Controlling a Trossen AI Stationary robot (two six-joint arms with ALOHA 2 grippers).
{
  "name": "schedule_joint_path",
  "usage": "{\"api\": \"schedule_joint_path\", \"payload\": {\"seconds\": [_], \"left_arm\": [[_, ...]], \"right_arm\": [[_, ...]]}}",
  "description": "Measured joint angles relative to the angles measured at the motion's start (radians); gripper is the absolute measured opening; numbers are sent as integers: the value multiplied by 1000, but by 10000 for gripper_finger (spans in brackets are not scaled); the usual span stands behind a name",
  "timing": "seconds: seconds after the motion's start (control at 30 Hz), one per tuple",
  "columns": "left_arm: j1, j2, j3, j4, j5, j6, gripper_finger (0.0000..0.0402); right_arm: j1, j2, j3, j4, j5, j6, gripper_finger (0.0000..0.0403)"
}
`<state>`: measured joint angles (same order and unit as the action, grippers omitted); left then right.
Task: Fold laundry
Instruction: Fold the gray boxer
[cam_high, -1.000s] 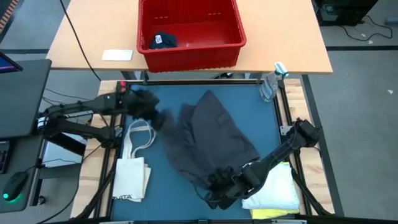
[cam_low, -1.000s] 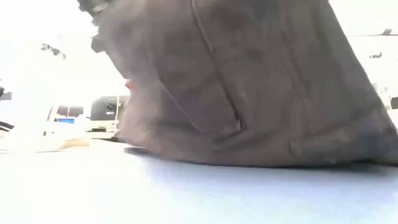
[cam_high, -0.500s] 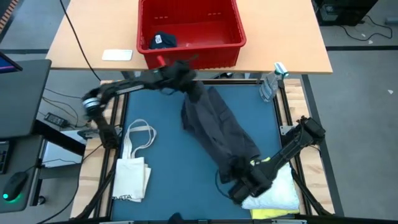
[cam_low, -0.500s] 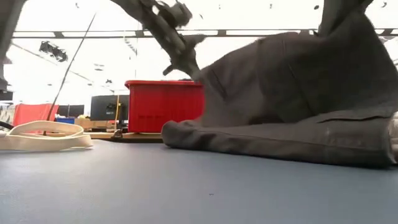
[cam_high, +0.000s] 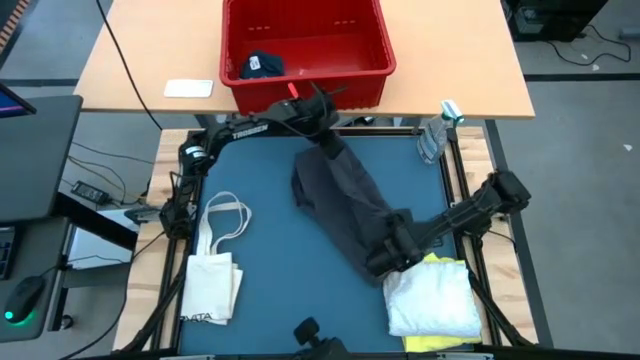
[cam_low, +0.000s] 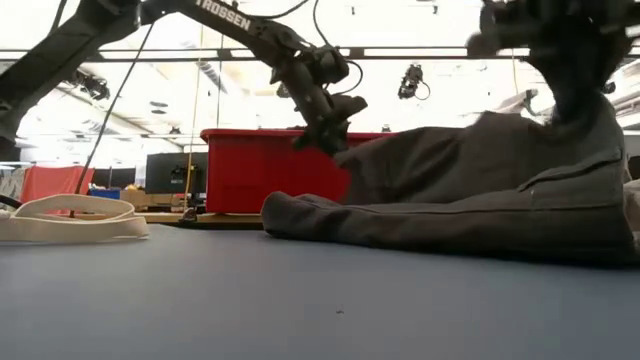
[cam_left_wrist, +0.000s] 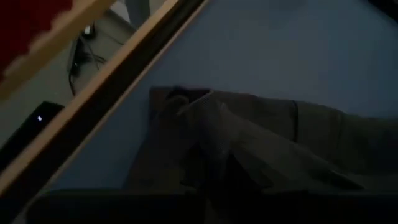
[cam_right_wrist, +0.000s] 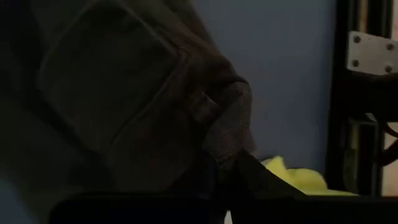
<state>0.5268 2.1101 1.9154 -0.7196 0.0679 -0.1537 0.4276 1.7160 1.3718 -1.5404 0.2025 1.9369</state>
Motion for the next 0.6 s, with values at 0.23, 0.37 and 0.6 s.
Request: {"api": "schedule_joint_path", "payload": {"seconds": [0.23, 0.37, 0.6], "left_arm": [[30, -5, 55, -136, -7, 105, 137], [57, -7, 57, -261, -10, 170, 187], [84, -28, 56, -480, 52, 287, 223]], "right_arm": [[-66, -135, -242, 294, -199, -37, 106], [-77, -190, -330, 400, -243, -5, 163], [-28, -280, -290, 293, -96, 163, 195]]}}
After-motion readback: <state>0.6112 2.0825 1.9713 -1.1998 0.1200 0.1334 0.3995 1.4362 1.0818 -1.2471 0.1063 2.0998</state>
